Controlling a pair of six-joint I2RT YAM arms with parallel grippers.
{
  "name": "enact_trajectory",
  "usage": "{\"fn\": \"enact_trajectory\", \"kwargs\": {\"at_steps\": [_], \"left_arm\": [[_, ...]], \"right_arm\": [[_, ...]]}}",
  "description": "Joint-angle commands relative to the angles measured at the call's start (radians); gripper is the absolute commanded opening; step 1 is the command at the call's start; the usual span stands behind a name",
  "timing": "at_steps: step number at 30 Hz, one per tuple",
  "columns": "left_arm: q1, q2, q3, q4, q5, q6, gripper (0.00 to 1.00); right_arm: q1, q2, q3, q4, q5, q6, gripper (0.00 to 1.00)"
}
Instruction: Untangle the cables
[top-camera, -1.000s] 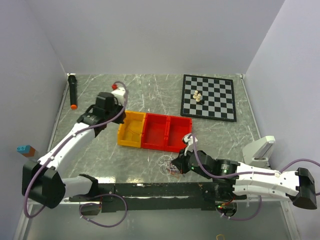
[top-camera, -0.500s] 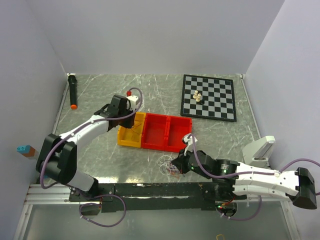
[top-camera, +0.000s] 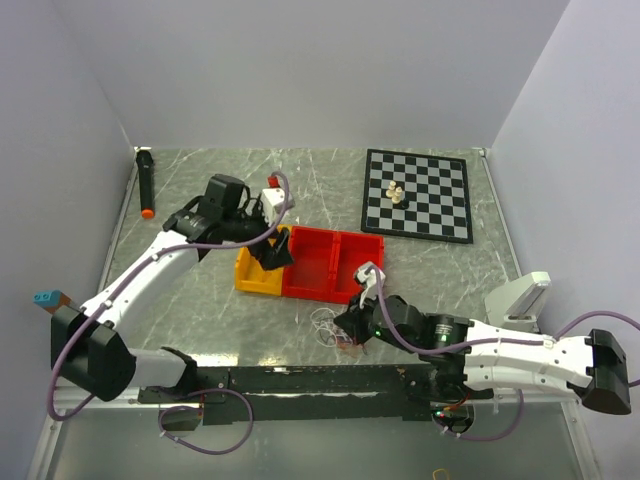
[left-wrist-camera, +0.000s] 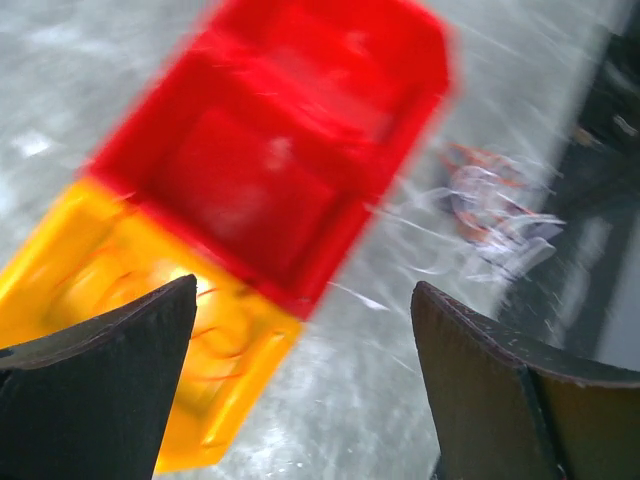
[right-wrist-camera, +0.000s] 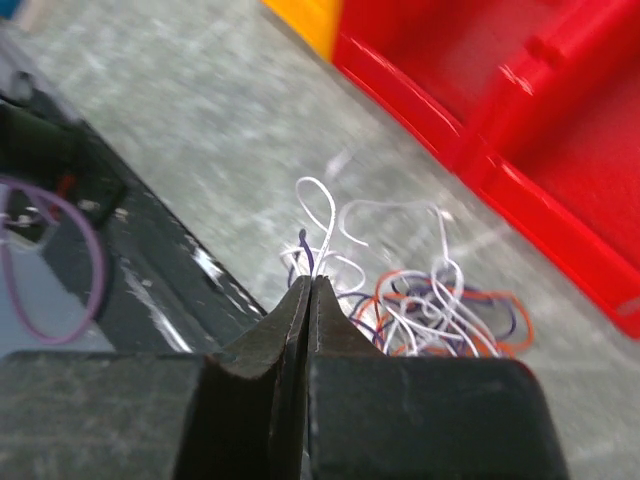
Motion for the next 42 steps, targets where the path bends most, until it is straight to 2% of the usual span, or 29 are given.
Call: {"fn": "enact_trajectory", "kwargs": {"at_steps": [1,4,8,12,16,19,21,26,30,37,42], "left_arm": [[-0.043,-0.002,-0.019,-0.135,0.251,0.183,0.91],[-0.06,0.019,-0.046,-0.21,0.385,0.295,0.9],[-0.072,0.058,-0.049,-0.317,0.477,0.464,0.88],[-0.075,0.111,-0.016,-0.436,0.519,0.593,0.82],[-0.075,0.145,-0.006,-0.466,0.534,0.641,0.73],[-0.075,0.154,-0.005,-0.456,0.548,0.635,0.7],[-0.074,0.148,0.007,-0.448,0.543,0.624,0.73],[-0.072,0.037,-0.068,-0.202,0.464,0.419,0.79],[-0.072,0.042,-0.057,-0.129,0.347,0.305,0.83],[-0.078,0.023,-0.017,-0.146,0.27,0.314,0.81],[-0.193,0.013,-0.029,-0.207,0.145,0.386,0.8]], "right_arm": [[0.005,0.019,0.077,0.13,-0.05,-0.067,0.0],[0.007,0.045,0.116,0.143,-0.074,-0.092,0.0],[0.007,0.073,0.142,0.147,-0.09,-0.106,0.0],[0.007,0.081,0.146,0.152,-0.093,-0.113,0.0],[0.007,0.096,0.16,0.15,-0.1,-0.123,0.0],[0.007,0.108,0.174,0.15,-0.099,-0.13,0.0],[0.007,0.107,0.179,0.15,-0.084,-0.13,0.0],[0.007,0.082,0.185,0.122,-0.006,-0.121,0.0],[0.005,0.073,0.199,-0.018,0.131,-0.06,0.0],[0.005,-0.007,0.142,-0.201,0.284,0.106,0.0],[0.004,0.045,0.175,-0.36,0.383,0.265,0.0]]}}
